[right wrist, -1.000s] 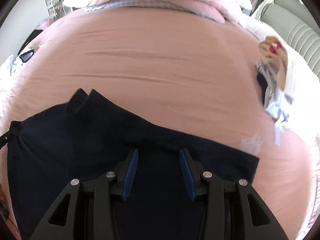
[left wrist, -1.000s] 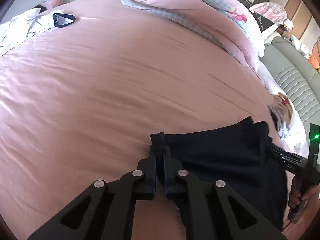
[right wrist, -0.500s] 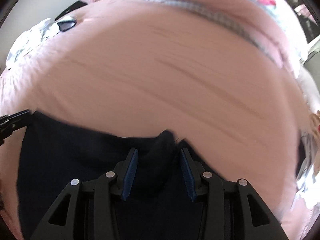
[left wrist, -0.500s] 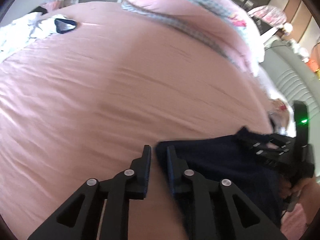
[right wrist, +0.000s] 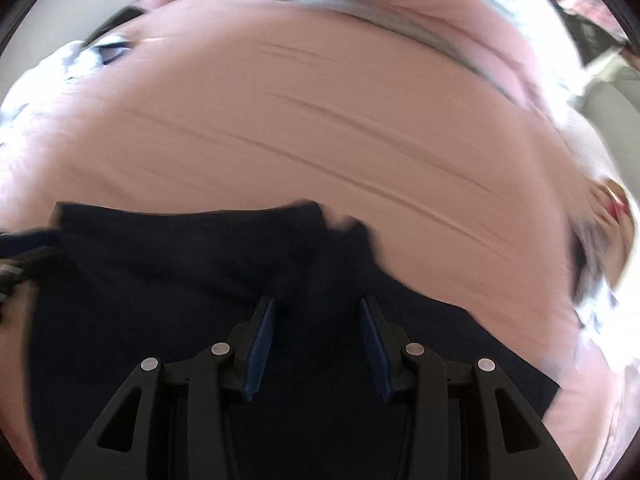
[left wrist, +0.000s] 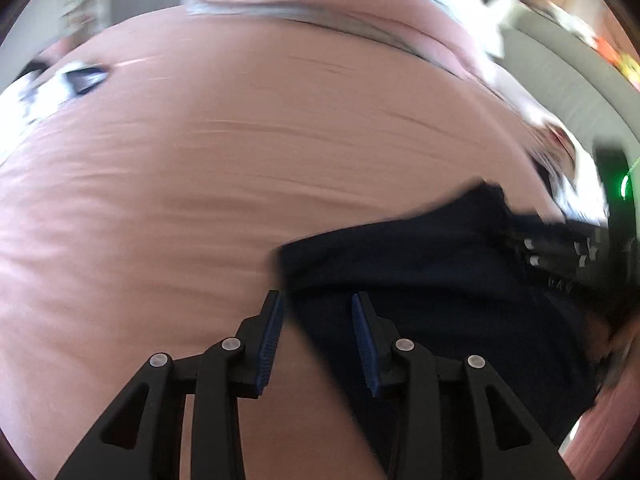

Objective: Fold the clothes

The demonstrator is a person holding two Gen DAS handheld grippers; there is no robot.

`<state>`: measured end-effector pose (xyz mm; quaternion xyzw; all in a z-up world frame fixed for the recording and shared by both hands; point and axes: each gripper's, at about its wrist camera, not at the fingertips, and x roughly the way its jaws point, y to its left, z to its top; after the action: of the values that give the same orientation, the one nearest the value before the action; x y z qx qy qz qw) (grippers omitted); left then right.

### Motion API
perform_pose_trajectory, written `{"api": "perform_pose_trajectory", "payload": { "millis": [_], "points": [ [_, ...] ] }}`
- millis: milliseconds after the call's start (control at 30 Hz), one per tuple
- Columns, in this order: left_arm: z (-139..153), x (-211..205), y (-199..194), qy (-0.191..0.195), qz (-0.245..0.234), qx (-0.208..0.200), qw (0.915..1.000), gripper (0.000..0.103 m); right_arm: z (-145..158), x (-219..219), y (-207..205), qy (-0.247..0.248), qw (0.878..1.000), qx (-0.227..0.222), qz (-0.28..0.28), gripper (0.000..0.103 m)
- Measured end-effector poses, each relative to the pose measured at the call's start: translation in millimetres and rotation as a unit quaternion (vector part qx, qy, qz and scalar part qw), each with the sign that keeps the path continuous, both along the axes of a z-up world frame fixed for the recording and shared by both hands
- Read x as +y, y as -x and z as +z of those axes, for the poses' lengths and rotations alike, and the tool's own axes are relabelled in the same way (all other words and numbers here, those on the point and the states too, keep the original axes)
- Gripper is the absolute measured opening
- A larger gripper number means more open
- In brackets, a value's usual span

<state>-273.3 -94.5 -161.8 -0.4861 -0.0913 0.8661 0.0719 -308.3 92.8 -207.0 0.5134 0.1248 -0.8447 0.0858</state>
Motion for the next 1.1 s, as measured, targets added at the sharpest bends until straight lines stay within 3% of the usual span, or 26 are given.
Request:
{"api": "perform_pose_trajectory", "payload": {
  "millis": [67,233,367,467,600,733,900,1033,1100],
  "points": [
    [21,0,-20,-0.051,-0.022,0.025,0.9981,0.033,17,21,-9,0.048,0.998,0.006,-0.028,0.043],
    [26,53,-69,-0.036,-0.083,-0.002,0.9959,0.035,44,35,-74,0.093,0.996,-0.008,0.004,0.044],
    [16,92,-105,-0.053,-0.107,-0.014,0.9927,0.035,38,52,-139,0.100,0.995,-0.025,-0.011,0.044],
    [10,108,-121,-0.032,-0.099,-0.015,0.9945,0.035,23,65,-184,0.104,0.994,-0.029,-0.033,0.043],
    [-11,129,-132,0.015,-0.116,-0.034,0.9925,0.035,4,85,-204,0.081,0.995,-0.042,-0.042,0.043],
    [-15,133,-143,0.047,-0.125,-0.040,0.9902,0.035,4,85,-215,0.039,0.999,-0.025,-0.017,0.043],
    [-8,124,-159,0.047,-0.134,-0.045,0.9889,0.036,11,105,-235,0.068,0.997,-0.018,-0.022,0.043],
    [12,124,-160,0.027,-0.117,0.005,0.9927,0.036,26,123,-242,0.119,0.992,0.007,-0.040,0.043],
    [14,131,-159,0.014,-0.127,0.020,0.9915,0.036,28,126,-236,0.119,0.992,0.011,-0.047,0.043]
  ]
}}
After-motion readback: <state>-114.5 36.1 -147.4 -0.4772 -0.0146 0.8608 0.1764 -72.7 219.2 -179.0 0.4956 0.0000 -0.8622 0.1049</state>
